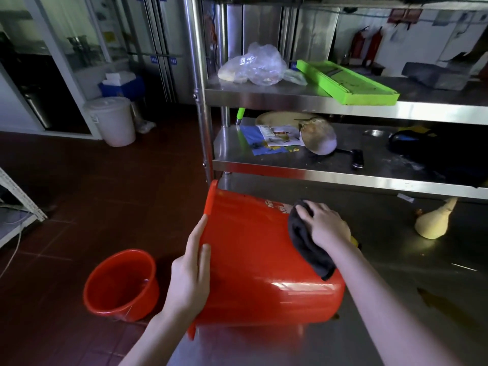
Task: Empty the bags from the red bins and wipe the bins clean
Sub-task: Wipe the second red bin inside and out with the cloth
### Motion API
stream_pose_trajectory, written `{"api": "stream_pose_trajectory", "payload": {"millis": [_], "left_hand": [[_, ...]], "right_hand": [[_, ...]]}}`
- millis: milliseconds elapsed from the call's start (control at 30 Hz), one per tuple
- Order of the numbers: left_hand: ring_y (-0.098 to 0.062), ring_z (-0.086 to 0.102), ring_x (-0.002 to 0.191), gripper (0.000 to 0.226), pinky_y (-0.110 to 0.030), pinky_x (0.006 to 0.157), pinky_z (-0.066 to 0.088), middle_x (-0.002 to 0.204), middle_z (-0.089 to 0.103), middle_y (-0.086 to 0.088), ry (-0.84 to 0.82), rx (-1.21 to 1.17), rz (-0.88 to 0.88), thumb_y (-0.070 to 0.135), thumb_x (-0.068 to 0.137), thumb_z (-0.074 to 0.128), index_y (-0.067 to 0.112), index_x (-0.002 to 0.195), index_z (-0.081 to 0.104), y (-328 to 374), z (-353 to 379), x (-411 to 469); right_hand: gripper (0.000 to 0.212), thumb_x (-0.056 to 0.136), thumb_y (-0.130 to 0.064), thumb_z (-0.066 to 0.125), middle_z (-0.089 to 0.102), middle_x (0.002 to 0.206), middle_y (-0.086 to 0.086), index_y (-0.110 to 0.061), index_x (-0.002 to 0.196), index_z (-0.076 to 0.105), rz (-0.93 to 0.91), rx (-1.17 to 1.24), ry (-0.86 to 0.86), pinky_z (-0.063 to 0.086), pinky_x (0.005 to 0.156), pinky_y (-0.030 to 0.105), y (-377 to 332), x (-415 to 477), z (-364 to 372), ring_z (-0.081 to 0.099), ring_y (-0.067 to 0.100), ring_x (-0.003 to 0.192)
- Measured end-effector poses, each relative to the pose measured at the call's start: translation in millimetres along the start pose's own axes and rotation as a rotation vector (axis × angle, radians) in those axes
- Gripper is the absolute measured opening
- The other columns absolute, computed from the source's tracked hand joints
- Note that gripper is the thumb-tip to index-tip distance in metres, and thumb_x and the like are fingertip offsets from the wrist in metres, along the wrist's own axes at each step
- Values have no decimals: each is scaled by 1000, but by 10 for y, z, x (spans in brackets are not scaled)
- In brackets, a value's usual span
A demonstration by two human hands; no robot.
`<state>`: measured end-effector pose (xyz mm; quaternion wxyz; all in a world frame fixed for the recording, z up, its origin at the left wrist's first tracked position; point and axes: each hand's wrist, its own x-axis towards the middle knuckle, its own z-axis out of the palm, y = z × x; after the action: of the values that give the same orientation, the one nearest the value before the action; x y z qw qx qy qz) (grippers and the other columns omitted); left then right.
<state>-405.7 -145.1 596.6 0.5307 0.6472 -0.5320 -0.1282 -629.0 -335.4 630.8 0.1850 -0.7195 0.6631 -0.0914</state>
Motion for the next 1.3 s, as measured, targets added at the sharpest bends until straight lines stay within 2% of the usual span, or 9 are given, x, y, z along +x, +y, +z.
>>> {"api": "stream_pose_trajectory", "payload": {"millis": [133, 267, 400, 500, 667, 733, 833, 1067, 1300], "left_hand": [[-8, 40, 35, 47, -22, 36, 33, 46, 48, 3, 5, -35, -7, 53, 96, 28, 58, 142, 24, -37, 1, -27], [-4, 43, 38, 44, -21, 41, 36, 56, 61, -1, -5, -10, -5, 49, 99, 29, 55, 142, 29, -52, -41, 53], [13, 55, 104, 44, -7, 89, 40, 112, 60, 36, -86, -126, -138, 53, 98, 34, 53, 141, 34, 44, -89, 337], [-10, 49, 125, 48, -31, 107, 36, 137, 53, 9, -65, -156, -375, 52, 97, 41, 41, 144, 39, 127, 0, 839], [-10, 57, 109, 48, -18, 86, 37, 131, 59, -5, 42, 35, -369, 43, 100, 39, 23, 143, 45, 321, 220, 984], [12, 62, 80, 47, -5, 66, 42, 107, 69, 5, 73, 8, -336, 44, 100, 39, 26, 143, 44, 341, 190, 778], [-4, 52, 43, 45, -23, 42, 47, 61, 66, 3, 46, -75, -309, 49, 100, 37, 39, 144, 37, 340, 119, 421], [-18, 52, 45, 41, -40, 46, 48, 56, 58, -7, 39, -102, -247, 43, 101, 36, 50, 141, 32, 274, 124, 163], [26, 54, 90, 38, 3, 71, 40, 94, 60, 36, 77, -82, -183, 31, 103, 41, 41, 140, 42, 171, 106, 249]], "right_hand": [[65, 89, -47, 1, 33, 153, -5, -37, 144, 33, -156, -122, -51, 33, 108, 46, -606, -53, 91, 36, 28, 136], [56, 94, -54, 26, 41, 150, -7, -33, 143, 42, -561, -105, 166, 32, 110, 46, -1254, -601, 439, 40, 26, 135], [55, 95, -51, 37, 39, 153, -2, -27, 144, 43, -702, -93, 381, 30, 111, 51, -1180, -1025, 753, 34, 29, 142], [56, 94, -51, 44, 38, 154, -3, -28, 145, 41, -761, -68, 444, 29, 114, 52, -1020, -1153, 931, 28, 27, 146], [58, 93, -55, 43, 42, 151, -1, -31, 145, 42, -728, -2, 447, 30, 115, 46, -718, -969, 749, 33, 24, 143], [57, 94, -56, 39, 47, 147, 1, -29, 144, 45, -556, -43, 448, 32, 113, 41, -493, -777, 548, 40, 24, 138], [55, 98, -55, 23, 42, 149, -4, -34, 147, 37, -233, -182, 277, 29, 110, 34, -63, -404, 201, 38, 20, 137], [47, 98, -52, 29, 42, 148, -11, -38, 141, 41, -270, -153, 178, 32, 109, 39, -541, -272, 170, 39, 21, 135], [55, 97, -56, 30, 40, 152, -5, -34, 146, 40, -736, -75, 262, 31, 111, 43, -990, -757, 518, 36, 24, 141]]}}
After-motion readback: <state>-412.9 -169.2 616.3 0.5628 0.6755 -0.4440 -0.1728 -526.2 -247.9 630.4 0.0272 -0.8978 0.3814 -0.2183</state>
